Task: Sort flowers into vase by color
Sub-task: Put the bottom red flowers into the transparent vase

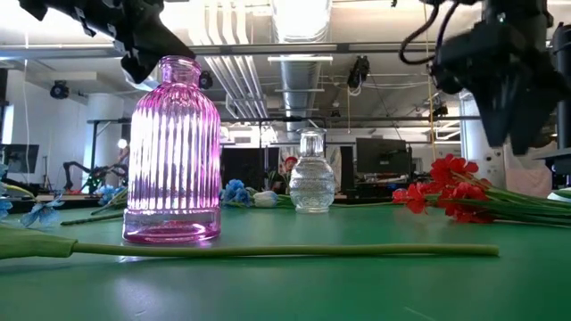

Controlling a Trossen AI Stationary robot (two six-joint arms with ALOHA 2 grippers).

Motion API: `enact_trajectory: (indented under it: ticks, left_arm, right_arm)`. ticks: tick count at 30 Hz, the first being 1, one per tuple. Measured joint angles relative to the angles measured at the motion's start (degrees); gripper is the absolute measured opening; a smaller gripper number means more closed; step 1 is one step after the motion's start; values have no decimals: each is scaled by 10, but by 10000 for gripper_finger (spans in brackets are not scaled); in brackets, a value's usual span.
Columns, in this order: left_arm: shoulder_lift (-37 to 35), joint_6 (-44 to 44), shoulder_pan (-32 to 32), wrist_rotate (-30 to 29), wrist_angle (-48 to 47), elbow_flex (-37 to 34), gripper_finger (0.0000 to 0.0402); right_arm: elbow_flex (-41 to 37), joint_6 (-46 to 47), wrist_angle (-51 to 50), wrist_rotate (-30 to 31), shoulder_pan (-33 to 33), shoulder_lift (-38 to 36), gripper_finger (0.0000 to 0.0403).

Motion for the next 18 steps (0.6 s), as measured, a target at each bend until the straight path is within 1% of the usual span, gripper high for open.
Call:
enact_trajectory:
  ticks: [6,9,13,18]
  left_arm:
    - [16,0,0,0,1,1,0]
    - [24,-31,0,1,1,1,0]
    - [34,-32,0,1,2,1,0]
    - [42,-17,0,0,12,1,0]
  right_arm:
    - [-1,2,20,-1,16,70,294]
    - [-1,0,26,0,17,96,300]
    - [-1,-9,47,0,17,121,301]
    - [-1,-19,99,0,17,151,287]
